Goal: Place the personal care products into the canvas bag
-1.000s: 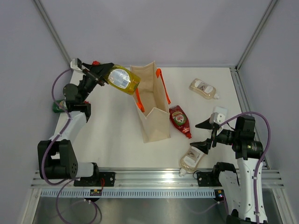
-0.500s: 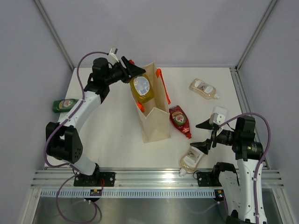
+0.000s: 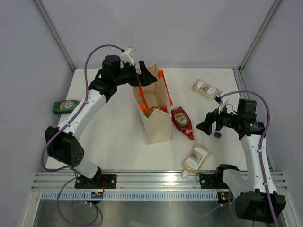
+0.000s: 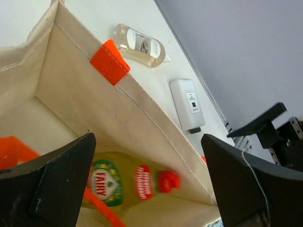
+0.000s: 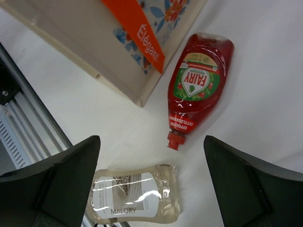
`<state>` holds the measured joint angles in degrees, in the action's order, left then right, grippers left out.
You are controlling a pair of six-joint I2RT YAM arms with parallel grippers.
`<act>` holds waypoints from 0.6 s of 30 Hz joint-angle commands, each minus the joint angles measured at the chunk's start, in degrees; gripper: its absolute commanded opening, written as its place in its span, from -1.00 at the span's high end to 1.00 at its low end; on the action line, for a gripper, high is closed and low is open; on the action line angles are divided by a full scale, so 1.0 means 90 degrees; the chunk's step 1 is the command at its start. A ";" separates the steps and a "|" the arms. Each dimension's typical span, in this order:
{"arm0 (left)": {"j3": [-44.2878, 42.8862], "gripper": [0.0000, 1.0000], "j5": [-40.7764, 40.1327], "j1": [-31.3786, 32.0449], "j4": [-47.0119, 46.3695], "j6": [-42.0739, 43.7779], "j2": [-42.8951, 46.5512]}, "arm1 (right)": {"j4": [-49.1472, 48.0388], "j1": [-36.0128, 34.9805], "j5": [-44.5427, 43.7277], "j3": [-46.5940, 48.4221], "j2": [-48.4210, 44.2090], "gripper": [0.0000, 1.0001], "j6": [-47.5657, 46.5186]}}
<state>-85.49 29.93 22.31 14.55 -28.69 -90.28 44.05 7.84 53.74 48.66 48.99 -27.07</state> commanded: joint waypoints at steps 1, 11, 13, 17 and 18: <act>-0.0305 -0.97 -0.0249 0.0022 0.0044 0.0648 0.0382 | -0.0159 -0.0167 -0.0948 0.0569 0.0493 -0.99 0.0625; 0.0035 -0.97 -0.1956 0.0002 0.1283 0.2113 0.2001 | -0.0401 -0.2197 -0.4121 0.0892 0.2182 -0.99 0.1463; 0.0473 -0.98 -0.2630 0.0002 0.1333 0.2162 0.2538 | -0.0782 -0.2538 -0.4943 0.0843 0.2407 -0.99 0.1679; 0.1860 -0.98 -0.3296 -0.0008 0.1343 0.1909 0.4061 | -0.1398 -0.2823 -0.5287 0.0735 0.3060 -0.99 0.1885; 0.2394 -0.98 -0.3297 -0.0008 0.1352 0.1715 0.4673 | -0.1553 -0.2862 -0.5181 0.0764 0.3169 -0.99 0.1885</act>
<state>-71.79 7.64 22.26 25.56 -12.58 -56.34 36.62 -16.47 13.15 55.48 75.00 -12.78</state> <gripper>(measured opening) 0.984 0.993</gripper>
